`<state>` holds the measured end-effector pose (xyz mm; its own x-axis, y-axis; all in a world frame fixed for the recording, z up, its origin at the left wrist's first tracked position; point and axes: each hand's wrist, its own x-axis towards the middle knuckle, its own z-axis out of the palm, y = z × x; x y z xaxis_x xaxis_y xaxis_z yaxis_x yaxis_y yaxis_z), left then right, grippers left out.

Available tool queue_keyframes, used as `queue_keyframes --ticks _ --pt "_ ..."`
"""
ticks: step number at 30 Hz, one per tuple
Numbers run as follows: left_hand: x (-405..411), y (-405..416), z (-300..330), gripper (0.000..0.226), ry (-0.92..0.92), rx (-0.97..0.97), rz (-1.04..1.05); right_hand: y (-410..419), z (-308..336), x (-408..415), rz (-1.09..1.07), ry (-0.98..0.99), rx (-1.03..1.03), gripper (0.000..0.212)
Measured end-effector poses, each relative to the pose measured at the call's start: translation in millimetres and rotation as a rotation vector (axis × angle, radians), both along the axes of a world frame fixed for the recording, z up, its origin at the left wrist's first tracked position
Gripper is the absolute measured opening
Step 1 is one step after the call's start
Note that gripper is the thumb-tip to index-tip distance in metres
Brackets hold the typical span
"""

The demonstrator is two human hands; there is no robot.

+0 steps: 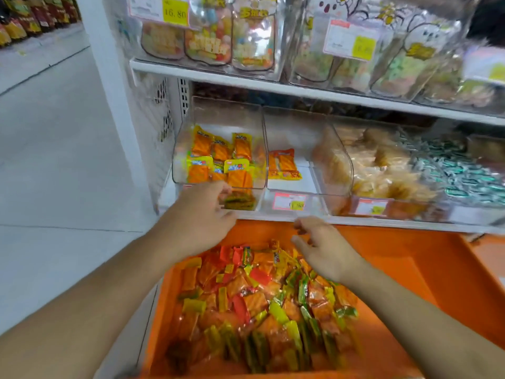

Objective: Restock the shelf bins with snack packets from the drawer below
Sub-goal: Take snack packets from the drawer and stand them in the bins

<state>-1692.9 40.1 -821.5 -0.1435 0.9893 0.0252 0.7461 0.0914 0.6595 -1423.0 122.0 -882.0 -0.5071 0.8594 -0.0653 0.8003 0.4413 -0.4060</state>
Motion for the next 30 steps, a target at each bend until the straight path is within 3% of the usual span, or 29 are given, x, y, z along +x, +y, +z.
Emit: queue_keyframes --ticks 4,9,16,20,23,26,30 --pt "47 0 -52 0.037 0.028 -0.162 -0.140 5 -50 48 -0.102 -0.266 -0.217 0.027" --pt "87 -4 -152 0.031 0.080 -0.429 -0.275 12 -105 87 -0.136 -0.419 -0.349 0.042" --pt "133 -9 -269 0.020 0.097 -0.605 -0.390 29 -188 112 -0.192 -0.408 -0.437 0.069" --pt "143 -4 -303 0.034 0.188 -0.667 -0.513 38 -216 112 -0.167 -0.405 -0.424 0.056" --pt "151 0 -319 0.036 0.210 -0.664 -0.503 43 -231 110 -0.207 -0.389 -0.382 0.031" --pt "161 0 -324 0.026 0.235 -0.666 -0.501 46 -240 111 -0.213 -0.388 -0.422 0.013" --pt "163 -3 -324 0.012 0.208 -0.673 -0.469 52 -233 114 -0.244 -0.277 -0.449 0.010"
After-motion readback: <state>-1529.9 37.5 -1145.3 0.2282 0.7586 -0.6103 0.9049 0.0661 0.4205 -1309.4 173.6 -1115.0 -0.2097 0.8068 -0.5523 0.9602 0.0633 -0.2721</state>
